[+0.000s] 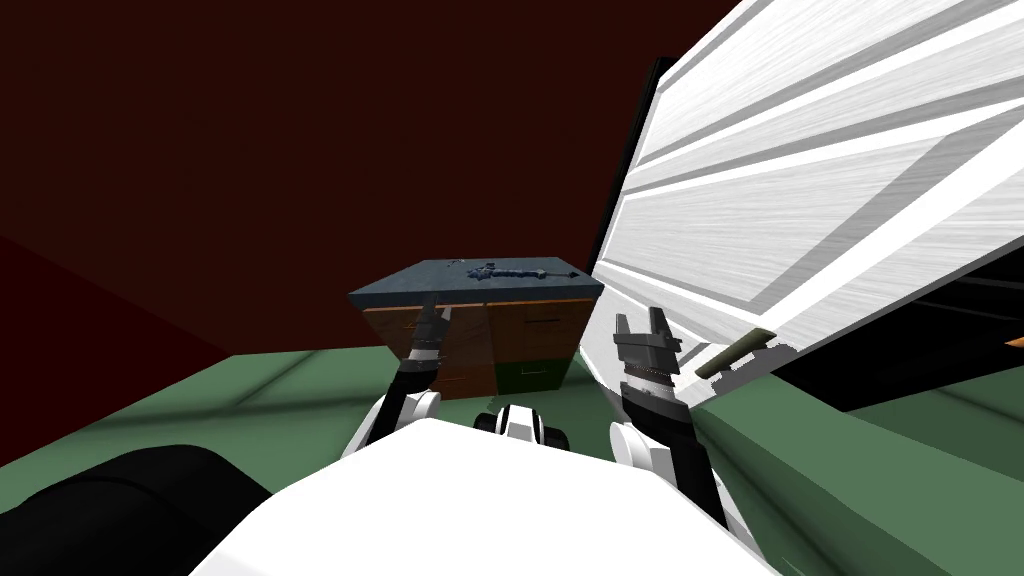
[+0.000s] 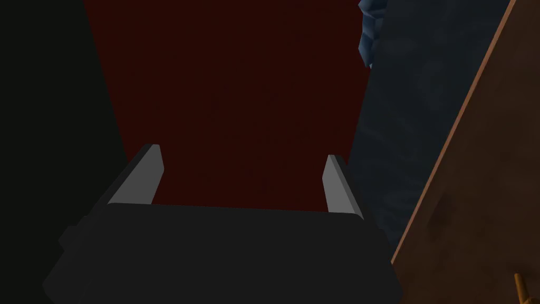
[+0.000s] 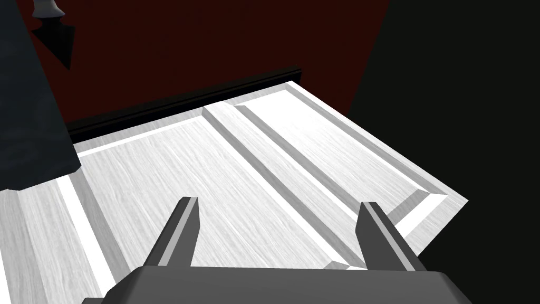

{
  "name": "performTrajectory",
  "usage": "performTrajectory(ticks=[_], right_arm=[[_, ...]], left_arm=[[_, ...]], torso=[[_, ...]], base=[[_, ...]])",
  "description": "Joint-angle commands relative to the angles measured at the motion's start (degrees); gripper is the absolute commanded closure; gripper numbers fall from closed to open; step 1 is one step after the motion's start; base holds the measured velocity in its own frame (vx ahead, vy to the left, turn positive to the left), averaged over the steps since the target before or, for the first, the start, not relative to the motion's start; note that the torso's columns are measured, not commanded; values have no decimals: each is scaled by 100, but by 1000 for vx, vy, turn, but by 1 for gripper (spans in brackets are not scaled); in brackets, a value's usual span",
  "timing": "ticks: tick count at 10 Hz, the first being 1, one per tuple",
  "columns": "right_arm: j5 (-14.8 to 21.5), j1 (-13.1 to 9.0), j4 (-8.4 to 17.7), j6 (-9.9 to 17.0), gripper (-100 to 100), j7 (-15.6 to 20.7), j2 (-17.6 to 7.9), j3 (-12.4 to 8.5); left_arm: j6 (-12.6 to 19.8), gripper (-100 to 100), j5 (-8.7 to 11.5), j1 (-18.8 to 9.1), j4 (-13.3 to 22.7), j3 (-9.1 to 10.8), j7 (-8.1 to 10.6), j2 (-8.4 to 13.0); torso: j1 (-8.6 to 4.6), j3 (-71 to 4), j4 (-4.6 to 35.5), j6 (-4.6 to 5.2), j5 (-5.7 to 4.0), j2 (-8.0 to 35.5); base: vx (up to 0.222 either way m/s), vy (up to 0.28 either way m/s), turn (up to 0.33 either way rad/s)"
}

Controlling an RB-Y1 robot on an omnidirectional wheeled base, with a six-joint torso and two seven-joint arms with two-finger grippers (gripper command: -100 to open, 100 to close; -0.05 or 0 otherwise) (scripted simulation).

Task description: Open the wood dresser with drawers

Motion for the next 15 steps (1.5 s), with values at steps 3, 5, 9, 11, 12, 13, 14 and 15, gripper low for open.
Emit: performTrajectory(ticks=[3,5,9,11,12,13,14,15], right_arm=[[0,0,0,0,0,0,0,0],[0,0,0,0,0,0,1,1],[0,0,0,0,0,0,1,1],[0,0,0,0,0,0,1,1],[0,0,0,0,0,0,1,1],[0,0,0,0,0,0,1,1],[0,0,0,0,0,0,0,1],[0,0,0,0,0,0,0,0]], left_arm=[[23,-100,42,-146,423,-13,-1,594],[38,-100,69,-243,696,-20,-1,681],[65,-100,120,-418,1187,-33,-2,637],[80,-100,149,-520,1471,-41,-2,566],[87,-100,163,-570,1612,-45,-2,541],[91,-100,171,-596,1684,-47,-2,532],[100,-100,186,-650,1836,-51,-3,530],[109,-100,203,-708,1999,-55,-3,552]], torso=[[4,-3,8,0,1,9],[1,-6,7,0,0,5],[-5,0,9,0,-1,14],[22,-5,8,-1,6,8],[18,-8,6,0,6,2],[13,-4,7,-1,4,10],[15,-2,9,0,4,12],[12,-3,8,0,4,9]], base=[[16,-95,35],[39,-127,60],[19,-165,55],[28,-141,48],[19,-139,51],[13,-122,50],[20,-120,54],[34,-150,55]])
